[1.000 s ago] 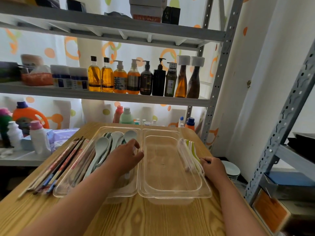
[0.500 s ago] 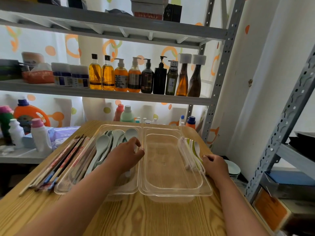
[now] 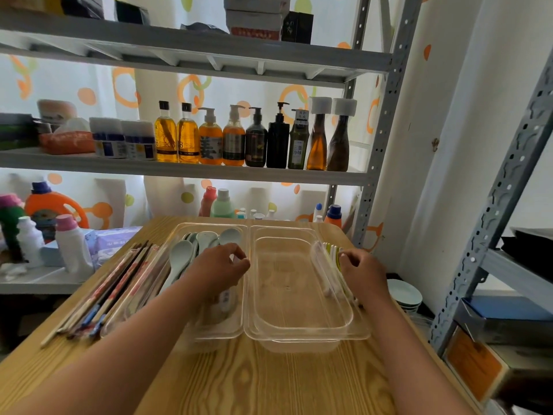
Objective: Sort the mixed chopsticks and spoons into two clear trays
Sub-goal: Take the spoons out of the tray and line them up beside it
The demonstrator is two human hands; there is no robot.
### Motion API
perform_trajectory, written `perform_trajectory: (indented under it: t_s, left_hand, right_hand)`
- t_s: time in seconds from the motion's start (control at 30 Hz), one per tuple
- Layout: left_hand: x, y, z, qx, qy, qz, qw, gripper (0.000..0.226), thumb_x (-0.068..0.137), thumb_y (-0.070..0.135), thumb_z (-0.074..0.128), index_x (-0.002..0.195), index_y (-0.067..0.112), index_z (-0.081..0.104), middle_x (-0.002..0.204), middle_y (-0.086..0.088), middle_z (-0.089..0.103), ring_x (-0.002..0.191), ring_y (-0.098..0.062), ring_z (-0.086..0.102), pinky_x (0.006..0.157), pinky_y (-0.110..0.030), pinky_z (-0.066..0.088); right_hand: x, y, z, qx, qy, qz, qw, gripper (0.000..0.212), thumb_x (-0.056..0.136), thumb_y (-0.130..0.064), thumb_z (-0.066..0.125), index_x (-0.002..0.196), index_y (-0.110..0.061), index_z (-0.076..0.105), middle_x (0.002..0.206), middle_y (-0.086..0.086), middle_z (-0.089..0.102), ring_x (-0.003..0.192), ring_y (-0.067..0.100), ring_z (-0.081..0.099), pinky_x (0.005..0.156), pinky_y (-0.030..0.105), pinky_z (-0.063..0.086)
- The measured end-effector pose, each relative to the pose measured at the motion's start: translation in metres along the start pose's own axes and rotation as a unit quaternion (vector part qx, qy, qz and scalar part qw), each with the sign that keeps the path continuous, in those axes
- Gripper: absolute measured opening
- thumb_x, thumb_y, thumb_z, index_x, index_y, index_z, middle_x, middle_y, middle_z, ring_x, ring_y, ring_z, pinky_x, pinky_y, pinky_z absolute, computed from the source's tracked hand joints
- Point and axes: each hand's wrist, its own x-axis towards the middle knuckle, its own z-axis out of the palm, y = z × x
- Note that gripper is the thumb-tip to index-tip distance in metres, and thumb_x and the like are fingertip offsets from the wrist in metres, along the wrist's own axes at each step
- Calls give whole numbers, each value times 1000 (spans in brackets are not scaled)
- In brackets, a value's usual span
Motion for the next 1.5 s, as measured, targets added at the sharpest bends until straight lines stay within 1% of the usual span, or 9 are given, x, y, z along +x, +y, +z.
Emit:
perform_trajectory:
  t_s: [0.1, 0.2, 0.33, 0.7, 0.83, 1.03, 1.2, 1.33, 1.5]
  left_hand:
    - [1, -1, -13, -2, -11, 7, 1000, 17, 96, 31, 51, 108, 21, 59, 75, 9, 66, 66, -6, 65, 58, -19, 48]
    - [-6, -8, -32, 17, 25, 6, 1000, 14, 94, 29, 54, 105, 25, 60, 92, 4, 68, 77, -9, 61, 71, -24, 50]
    - [-19, -27, -50, 60, 60, -6, 996, 20, 91, 33, 57, 109, 24, 61, 99, 2, 64, 83, -12, 60, 78, -28, 49]
    - [-40, -61, -60, 144, 71, -32, 987, 17, 85, 39, 62, 91, 24, 67, 87, 9, 65, 80, -9, 60, 74, -25, 50]
    - [-41, -67, -63, 161, 59, -41, 984, 20, 85, 41, 62, 91, 23, 68, 89, 6, 67, 82, -10, 61, 80, -29, 54]
    - [-44, -70, -58, 152, 62, -41, 986, 19, 85, 39, 62, 94, 24, 69, 89, 7, 68, 82, -9, 63, 81, -31, 56]
    - [-44, -69, -57, 142, 59, -39, 987, 20, 86, 38, 61, 95, 22, 69, 89, 6, 68, 81, -9, 63, 80, -30, 55]
    - [-43, -65, -58, 130, 57, -38, 989, 23, 86, 38, 59, 97, 20, 69, 90, 4, 68, 83, -11, 63, 81, -31, 55]
    - [-43, -58, -61, 100, 68, -28, 992, 25, 90, 37, 55, 97, 17, 69, 92, 2, 69, 83, -11, 62, 82, -30, 54]
  right_hand:
    - [-4, -26, 0, 14, -41, -58, 997, 21, 94, -18, 52, 97, -6, 69, 84, 6, 66, 66, 7, 52, 57, 9, 37]
    - [-18, -54, 7, 18, -88, -122, 988, 22, 92, -15, 54, 109, -10, 68, 92, -5, 61, 78, 1, 53, 61, 1, 39]
    - [-40, -90, 21, -2, -168, -188, 968, 23, 90, -19, 55, 109, -16, 68, 97, -3, 68, 83, 3, 57, 77, 12, 47]
    - [-66, -140, 62, -61, -258, -208, 942, 21, 86, -18, 60, 101, -9, 70, 93, 6, 70, 77, 10, 59, 67, 15, 47]
    - [-72, -146, 79, -127, -288, -182, 931, 19, 82, -26, 66, 92, -11, 70, 92, 5, 69, 83, 16, 64, 80, 35, 54]
    - [-85, -158, 89, -347, -311, -201, 862, 36, 83, -39, 65, 107, -13, 59, 109, 6, 60, 104, 24, 53, 88, 39, 36]
    - [-89, -163, 91, -357, -294, -201, 863, 36, 82, -36, 67, 108, -13, 58, 109, 6, 60, 105, 25, 54, 89, 39, 36]
    - [-89, -165, 87, -307, -257, -192, 896, 34, 85, -33, 65, 111, -14, 57, 108, 4, 60, 105, 23, 55, 94, 39, 35]
    - [-82, -170, 67, -208, -213, -169, 940, 21, 83, -29, 66, 96, -13, 62, 85, 3, 59, 81, 18, 58, 71, 29, 48]
